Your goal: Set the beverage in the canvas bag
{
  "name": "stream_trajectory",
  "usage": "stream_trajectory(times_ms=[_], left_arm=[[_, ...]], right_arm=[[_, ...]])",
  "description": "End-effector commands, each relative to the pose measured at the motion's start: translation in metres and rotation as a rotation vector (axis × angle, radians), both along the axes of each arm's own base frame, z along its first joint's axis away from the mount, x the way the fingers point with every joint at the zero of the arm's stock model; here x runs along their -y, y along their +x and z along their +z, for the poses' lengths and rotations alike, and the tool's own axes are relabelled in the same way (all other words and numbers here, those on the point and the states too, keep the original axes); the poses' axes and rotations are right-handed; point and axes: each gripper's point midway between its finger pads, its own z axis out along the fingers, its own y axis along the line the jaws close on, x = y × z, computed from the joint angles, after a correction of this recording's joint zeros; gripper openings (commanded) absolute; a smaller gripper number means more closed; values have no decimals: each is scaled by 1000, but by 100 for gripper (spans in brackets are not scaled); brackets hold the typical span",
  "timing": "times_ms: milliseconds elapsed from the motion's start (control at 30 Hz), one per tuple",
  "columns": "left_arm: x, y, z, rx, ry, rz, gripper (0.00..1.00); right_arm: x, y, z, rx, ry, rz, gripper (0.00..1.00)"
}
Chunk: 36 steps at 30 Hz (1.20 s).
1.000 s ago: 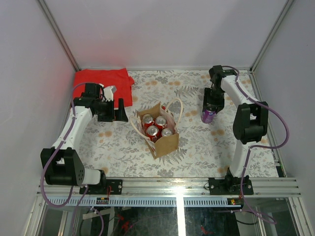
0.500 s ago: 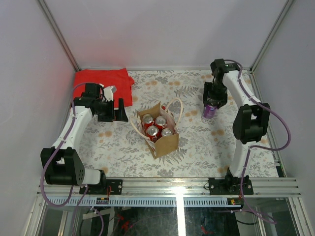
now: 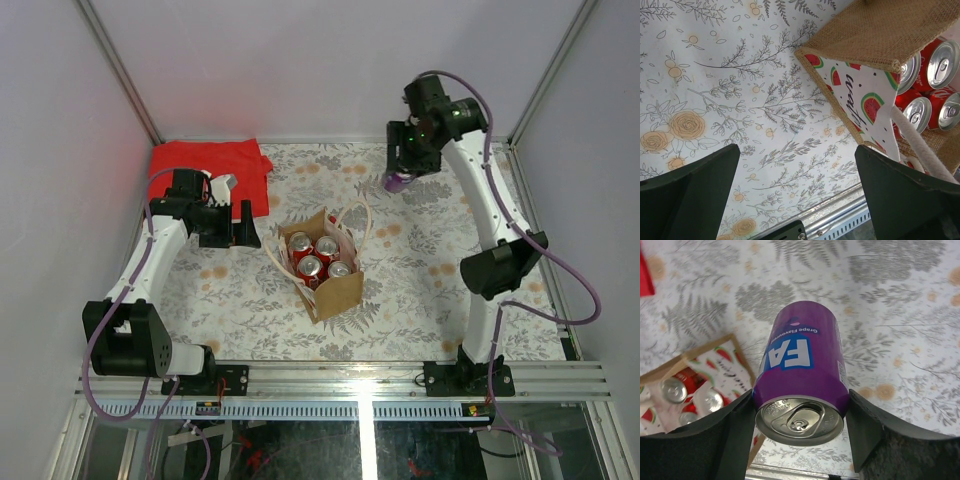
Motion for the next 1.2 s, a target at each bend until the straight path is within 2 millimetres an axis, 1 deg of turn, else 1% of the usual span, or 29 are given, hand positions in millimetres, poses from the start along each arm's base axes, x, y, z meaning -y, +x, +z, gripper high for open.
stream_trajectory(times_ms=[0,67,167,200,233,267,300,367,467,567,633,800,867,900,1033,1167], left_arm=[[5,7,11,41,-23,-4,100],[5,6,11,42,-23,-4,100],[5,4,11,42,-23,-4,100],[5,3,10,39,-23,-4,100],[4,3,10,41,-23,-2,100],[5,2,10,41,-23,-3,100],[5,2,10,40,-23,-2,100],[5,1,9,38,-22,-3,100],[5,1,10,38,-24,-3,100],[5,2,10,35,-26,-3,100],[5,3,11,37,-26,-5,100],[6,4,11,33,-30,0,100],[6,3,10,30,-28,-1,100],[6,4,10,29,-29,0,100],[5,5,10,29,-27,3,100],[5,4,10,30,-25,2,100]], right_arm=[[-49,-21,65,233,78,116,0],[-68,-29,82,327,114,167,0],[-91,-47,100,457,145,233,0],[-96,-54,94,462,143,248,0],[-98,-60,102,499,159,254,0],[-101,-64,97,510,162,257,0],[-100,-70,95,517,162,256,0],[-100,-78,96,549,177,255,0],[-99,-88,114,636,236,258,0],[-97,-91,120,668,251,262,0],[-101,-94,125,674,267,287,0],[-106,-103,145,734,324,316,0],[-112,-105,143,719,338,346,0],[-117,-107,139,699,347,365,0],[-139,-117,110,596,338,419,0],[-158,-134,79,498,286,452,0]])
